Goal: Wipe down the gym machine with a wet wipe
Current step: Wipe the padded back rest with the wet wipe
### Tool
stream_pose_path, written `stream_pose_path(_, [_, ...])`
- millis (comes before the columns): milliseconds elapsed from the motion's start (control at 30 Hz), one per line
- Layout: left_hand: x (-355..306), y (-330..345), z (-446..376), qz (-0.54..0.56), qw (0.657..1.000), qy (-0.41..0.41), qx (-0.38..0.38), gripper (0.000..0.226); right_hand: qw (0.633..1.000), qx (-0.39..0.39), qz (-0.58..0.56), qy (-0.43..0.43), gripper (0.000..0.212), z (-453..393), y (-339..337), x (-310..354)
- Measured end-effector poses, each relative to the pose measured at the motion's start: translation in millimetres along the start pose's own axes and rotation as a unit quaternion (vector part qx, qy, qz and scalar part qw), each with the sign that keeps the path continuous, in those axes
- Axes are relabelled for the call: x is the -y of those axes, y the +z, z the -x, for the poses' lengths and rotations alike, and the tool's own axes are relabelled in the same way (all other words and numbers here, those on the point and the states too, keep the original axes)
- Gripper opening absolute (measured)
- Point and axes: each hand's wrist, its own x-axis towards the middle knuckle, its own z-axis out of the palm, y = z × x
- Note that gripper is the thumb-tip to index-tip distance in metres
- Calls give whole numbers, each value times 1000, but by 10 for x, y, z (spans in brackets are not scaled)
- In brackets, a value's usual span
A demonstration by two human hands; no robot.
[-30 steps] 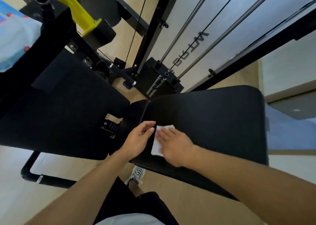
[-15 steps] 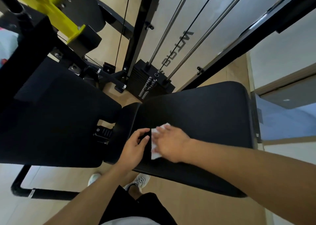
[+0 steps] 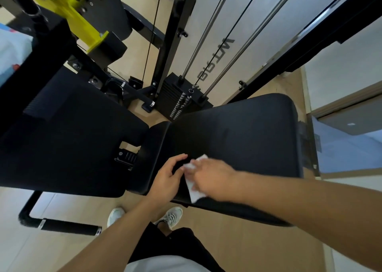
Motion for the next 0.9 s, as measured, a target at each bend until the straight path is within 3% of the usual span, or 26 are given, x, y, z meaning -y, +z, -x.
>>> stream_pose_path(100, [-17, -26, 53, -1, 1000, -4, 16, 35, 982, -17, 42, 182, 33, -233, -331, -800])
stream_pose_path(167, [-16, -36, 71, 5, 1000, -2, 21, 35, 963, -41, 111, 241, 35, -304, -397, -1281])
stream_pose_path(267, [12, -53, 134, 4, 1000, -3, 21, 36, 974, -22, 98, 203, 43, -407, -294, -1002])
stream_pose_path(400, [116, -152, 232, -17, 1000, 9, -7, 37, 997, 75, 17, -32, 56, -300, 75, 101])
stream_pose_path(467, [147, -224, 255, -30, 999, 5, -16, 37, 998, 65, 13, -5, 52, -359, 76, 21])
stream_pose_path(567, [141, -315, 299, -26, 1000, -6, -15, 38, 984, 8, 21, 177, 46, -542, -114, -504])
stream_pose_path(667, [132, -343, 325, -36, 999, 1, -4, 38, 968, 2, 29, 248, 53, -750, -182, -989])
stream_pose_path(800, [129, -355, 231, -71, 997, 20, 23, 37, 970, -5, 21, 241, 59, -1068, -124, -924])
stream_pose_path(900, [97, -371, 108, -76, 996, 39, 20, 40, 988, 34, -1, 148, 56, -1022, -18, -493])
